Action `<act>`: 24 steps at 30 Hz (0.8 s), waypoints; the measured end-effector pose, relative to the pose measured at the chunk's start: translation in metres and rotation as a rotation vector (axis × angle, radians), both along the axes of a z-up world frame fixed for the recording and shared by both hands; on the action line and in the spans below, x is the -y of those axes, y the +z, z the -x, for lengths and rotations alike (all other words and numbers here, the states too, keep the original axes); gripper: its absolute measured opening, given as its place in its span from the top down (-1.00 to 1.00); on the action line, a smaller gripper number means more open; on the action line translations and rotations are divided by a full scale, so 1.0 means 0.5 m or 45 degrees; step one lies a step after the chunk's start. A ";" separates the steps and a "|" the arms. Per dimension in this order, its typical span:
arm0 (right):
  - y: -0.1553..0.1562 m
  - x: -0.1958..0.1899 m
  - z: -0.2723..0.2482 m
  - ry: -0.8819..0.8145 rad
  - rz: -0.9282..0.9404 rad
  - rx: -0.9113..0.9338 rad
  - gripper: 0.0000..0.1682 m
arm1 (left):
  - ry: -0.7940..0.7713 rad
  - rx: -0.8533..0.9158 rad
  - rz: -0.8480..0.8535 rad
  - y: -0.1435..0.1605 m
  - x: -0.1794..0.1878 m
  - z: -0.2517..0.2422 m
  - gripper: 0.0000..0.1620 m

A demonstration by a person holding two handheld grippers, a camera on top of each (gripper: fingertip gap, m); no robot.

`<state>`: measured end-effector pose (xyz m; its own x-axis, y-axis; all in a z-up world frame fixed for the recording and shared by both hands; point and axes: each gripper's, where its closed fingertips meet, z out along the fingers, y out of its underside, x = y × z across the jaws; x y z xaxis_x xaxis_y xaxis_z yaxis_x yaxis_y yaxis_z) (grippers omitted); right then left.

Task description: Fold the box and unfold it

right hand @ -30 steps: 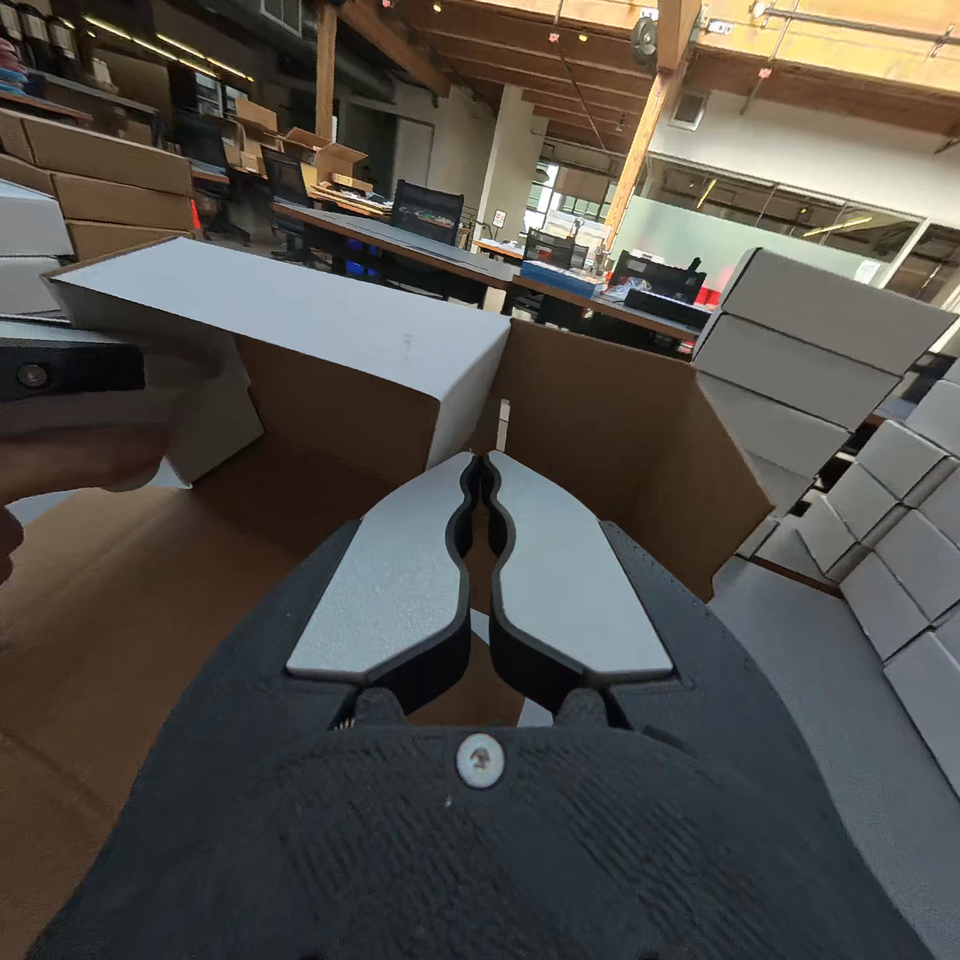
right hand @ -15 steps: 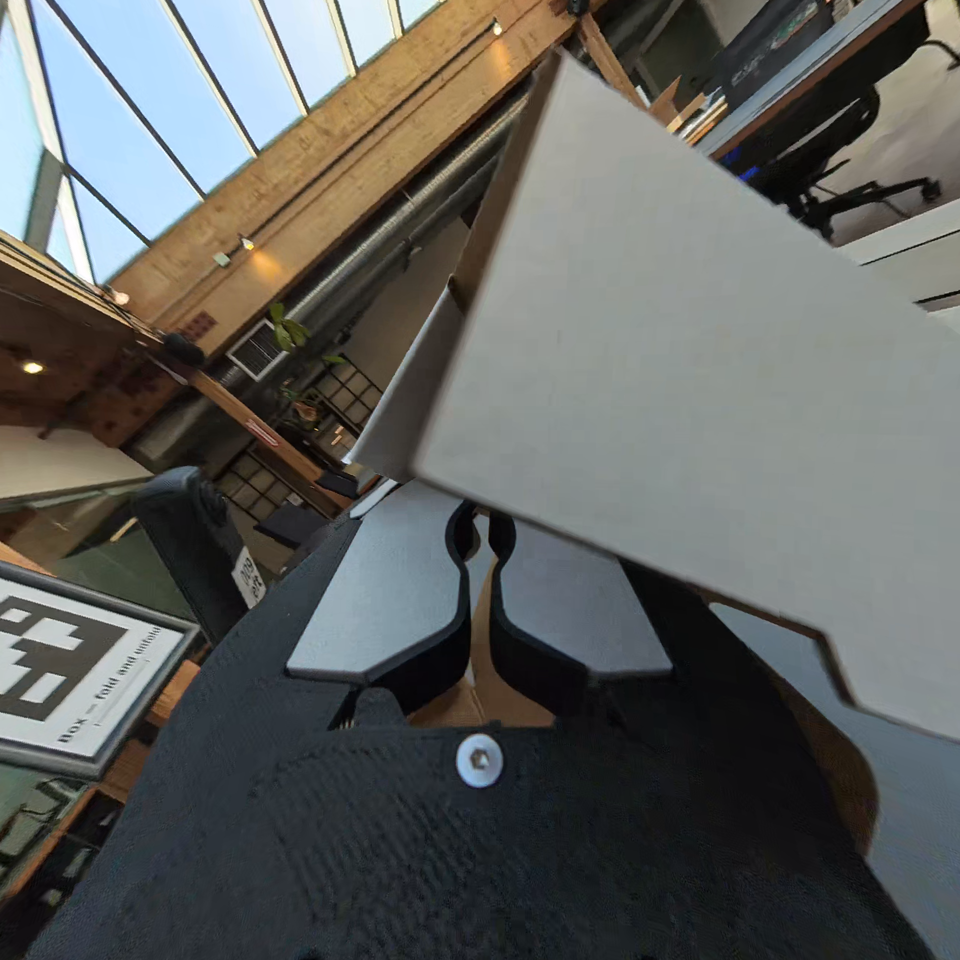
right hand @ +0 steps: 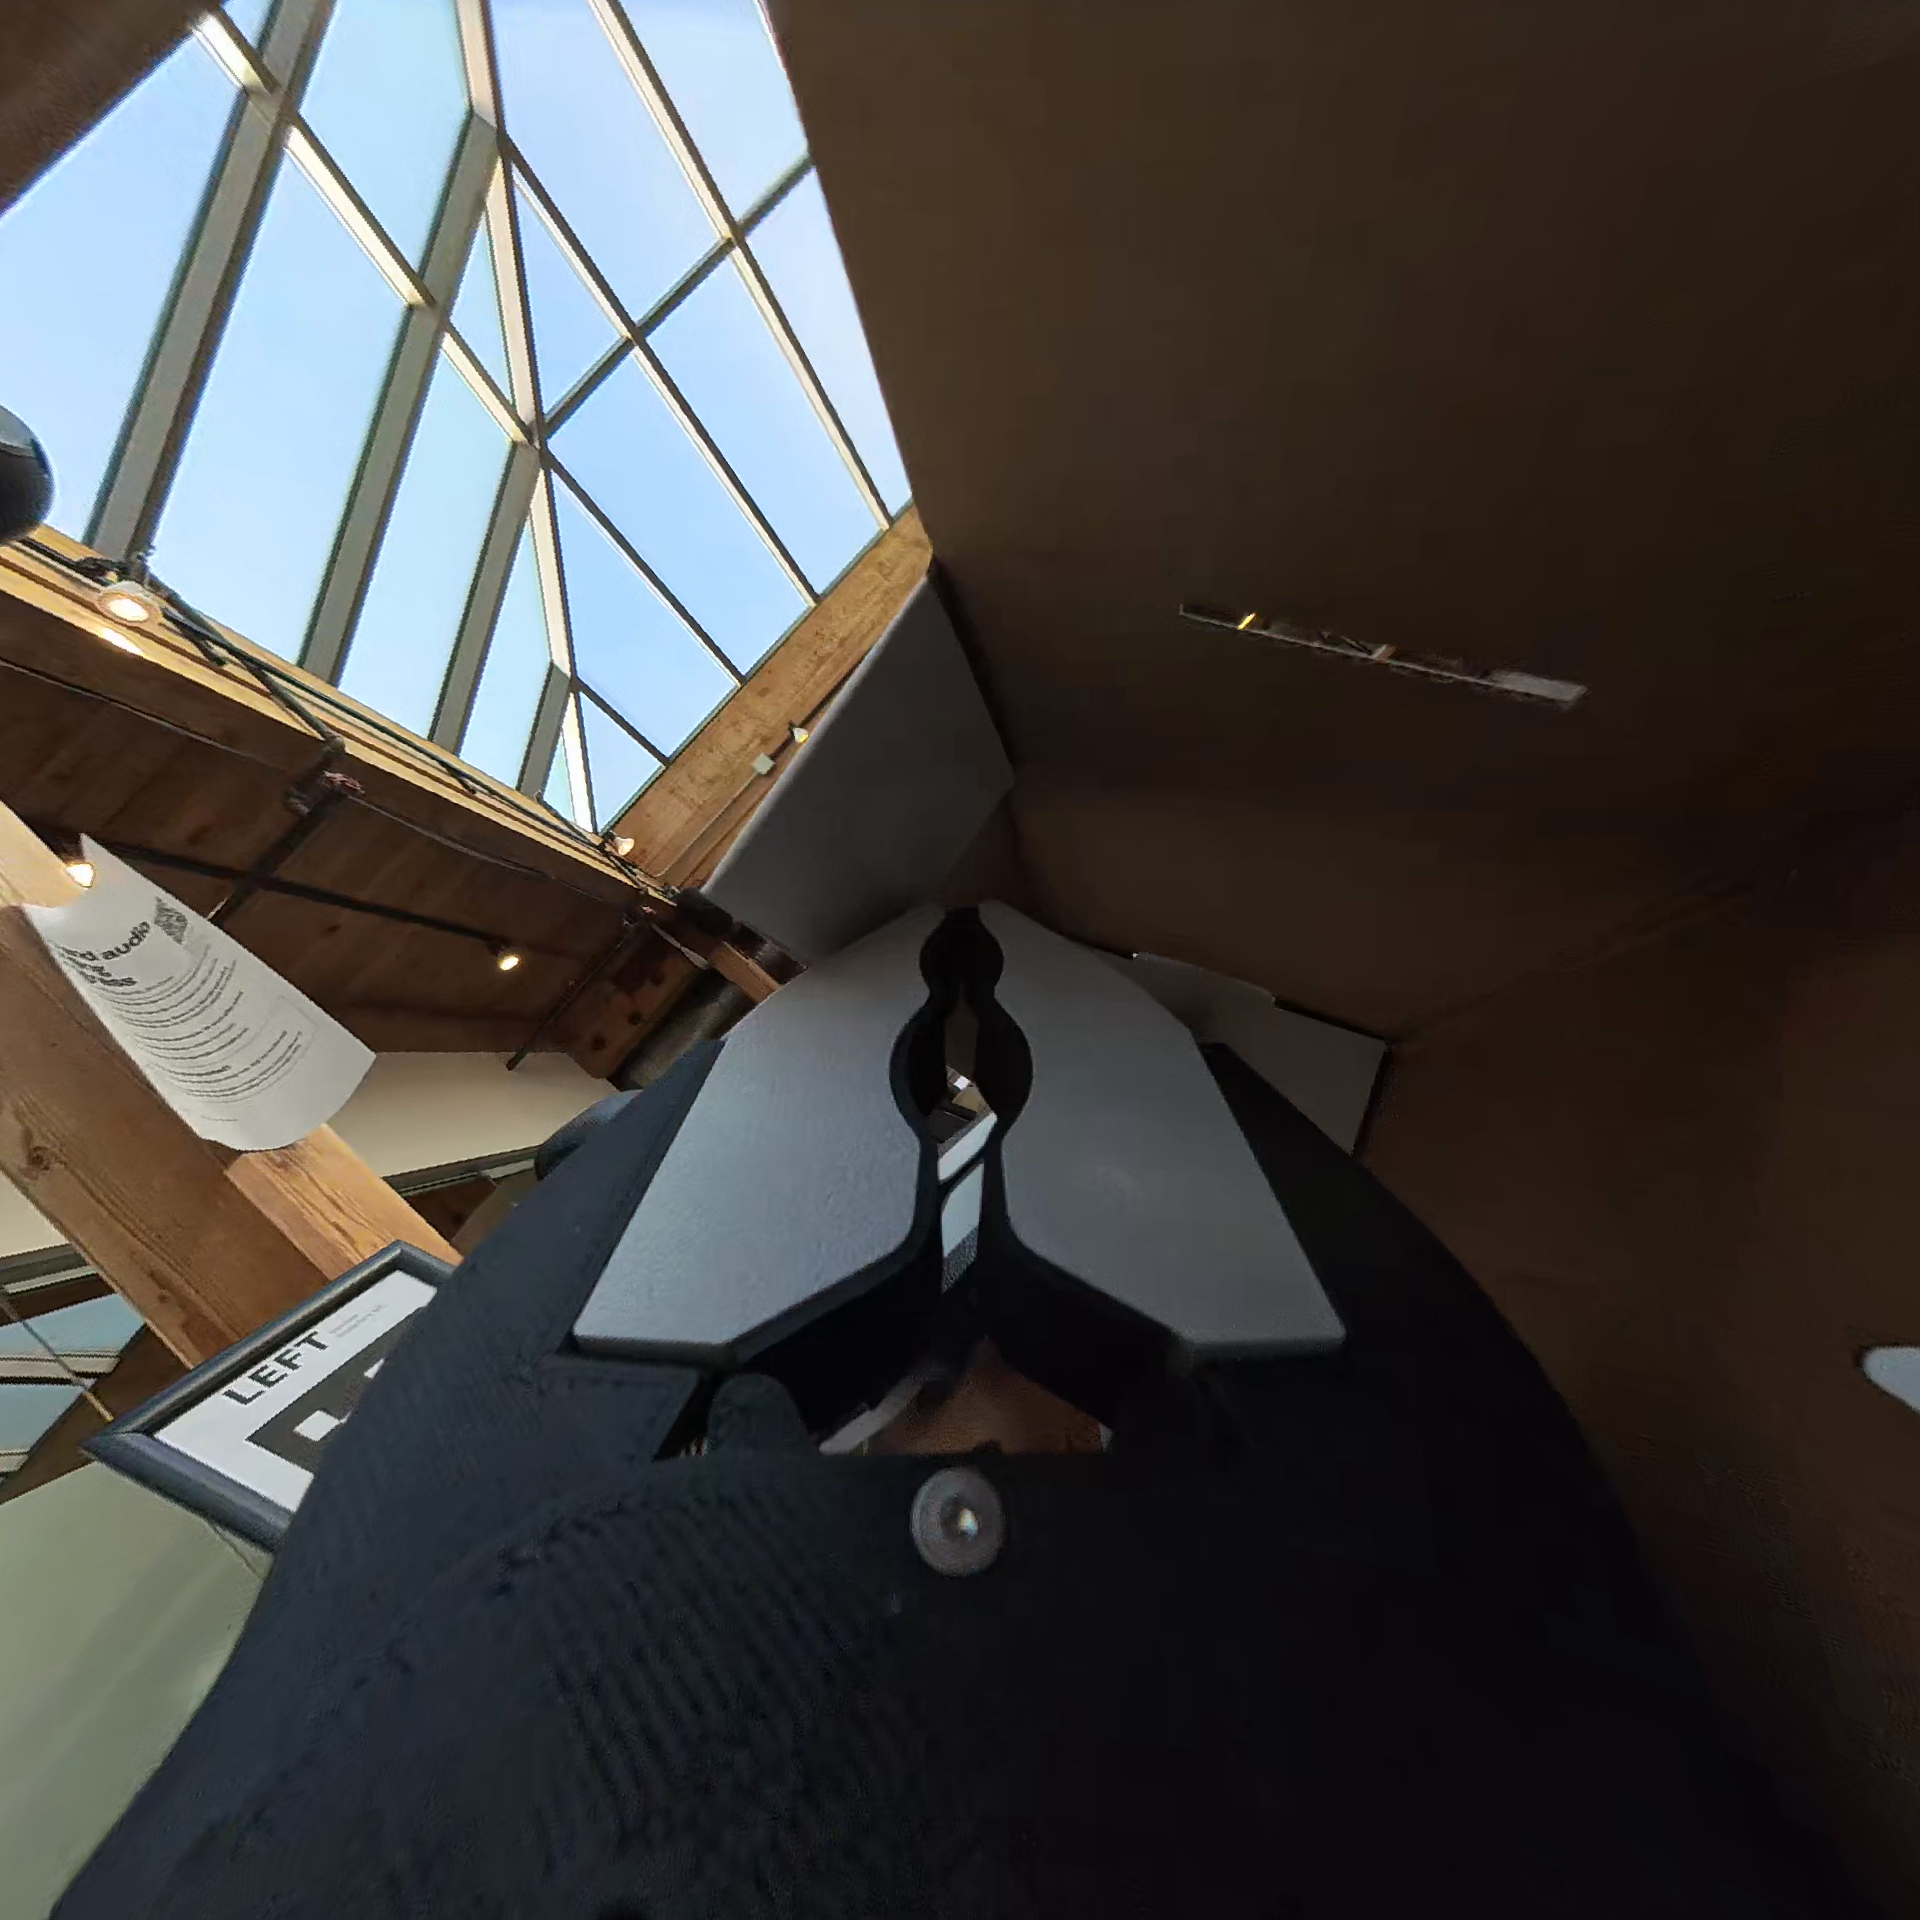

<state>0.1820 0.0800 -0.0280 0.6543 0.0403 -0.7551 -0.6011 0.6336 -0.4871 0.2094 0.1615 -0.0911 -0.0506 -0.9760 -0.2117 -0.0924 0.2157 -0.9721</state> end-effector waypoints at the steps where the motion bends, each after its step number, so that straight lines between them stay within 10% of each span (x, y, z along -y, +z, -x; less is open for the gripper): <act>1: -0.013 -0.001 -0.005 -0.020 0.056 -0.019 1.00 | 0.009 -0.012 0.072 -0.001 -0.007 -0.001 0.91; 11: -0.115 -0.011 0.009 -0.143 0.531 -0.033 1.00 | 0.132 -0.029 0.295 0.030 -0.095 -0.016 0.93; 24: -0.177 0.108 -0.037 -0.282 0.417 -0.315 1.00 | 0.178 0.066 0.280 0.069 -0.144 0.012 0.94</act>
